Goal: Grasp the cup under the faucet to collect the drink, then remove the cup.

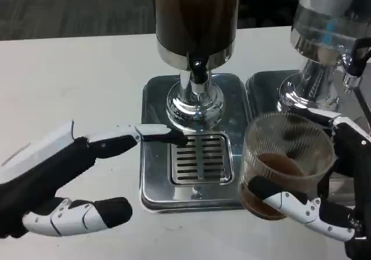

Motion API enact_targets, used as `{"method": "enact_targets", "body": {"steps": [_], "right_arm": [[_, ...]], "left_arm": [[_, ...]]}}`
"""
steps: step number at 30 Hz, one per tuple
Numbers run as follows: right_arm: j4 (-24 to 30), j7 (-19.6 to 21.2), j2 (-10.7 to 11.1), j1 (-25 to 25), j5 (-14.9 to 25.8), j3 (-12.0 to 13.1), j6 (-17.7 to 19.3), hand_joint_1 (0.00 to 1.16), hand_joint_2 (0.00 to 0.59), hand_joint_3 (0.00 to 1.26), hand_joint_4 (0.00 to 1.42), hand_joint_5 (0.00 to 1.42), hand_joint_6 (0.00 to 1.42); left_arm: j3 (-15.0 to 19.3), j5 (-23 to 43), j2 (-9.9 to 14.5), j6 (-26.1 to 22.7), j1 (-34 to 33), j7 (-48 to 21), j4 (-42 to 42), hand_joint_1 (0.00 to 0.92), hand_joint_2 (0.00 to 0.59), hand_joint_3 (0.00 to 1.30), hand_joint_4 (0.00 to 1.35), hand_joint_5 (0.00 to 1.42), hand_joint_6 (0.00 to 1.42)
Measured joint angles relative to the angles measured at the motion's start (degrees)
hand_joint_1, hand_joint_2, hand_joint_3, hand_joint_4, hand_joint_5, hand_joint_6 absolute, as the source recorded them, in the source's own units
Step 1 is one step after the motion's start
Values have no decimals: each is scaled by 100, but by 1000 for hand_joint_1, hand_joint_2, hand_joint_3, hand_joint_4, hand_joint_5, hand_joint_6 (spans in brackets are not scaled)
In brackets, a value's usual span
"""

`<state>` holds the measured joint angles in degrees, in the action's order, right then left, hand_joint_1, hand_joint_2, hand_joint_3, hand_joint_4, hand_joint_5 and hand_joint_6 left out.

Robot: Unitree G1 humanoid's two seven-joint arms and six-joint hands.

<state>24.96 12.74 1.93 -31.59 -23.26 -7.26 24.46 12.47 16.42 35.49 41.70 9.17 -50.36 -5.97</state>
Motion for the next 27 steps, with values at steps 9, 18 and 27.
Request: {"method": "enact_targets", "body": {"steps": [9, 18, 27], "right_arm": [[5, -6, -1, 11, 5, 11, 0, 1074, 129, 925, 985, 1122, 1315], [8, -22, -1, 16, 16, 40, 0, 1083, 130, 932, 996, 1132, 1315], [8, -44, 13, 47, 107, 126, 0, 1086, 136, 938, 998, 1135, 1315]], "left_arm": [[47, -399, 43, 607, 0, 228, 4, 0, 164, 228, 135, 143, 111], [53, -588, 177, 877, -1, 481, 86, 0, 162, 228, 133, 136, 107], [45, -605, 234, 960, -1, 651, 116, 0, 150, 228, 108, 82, 79]]}}
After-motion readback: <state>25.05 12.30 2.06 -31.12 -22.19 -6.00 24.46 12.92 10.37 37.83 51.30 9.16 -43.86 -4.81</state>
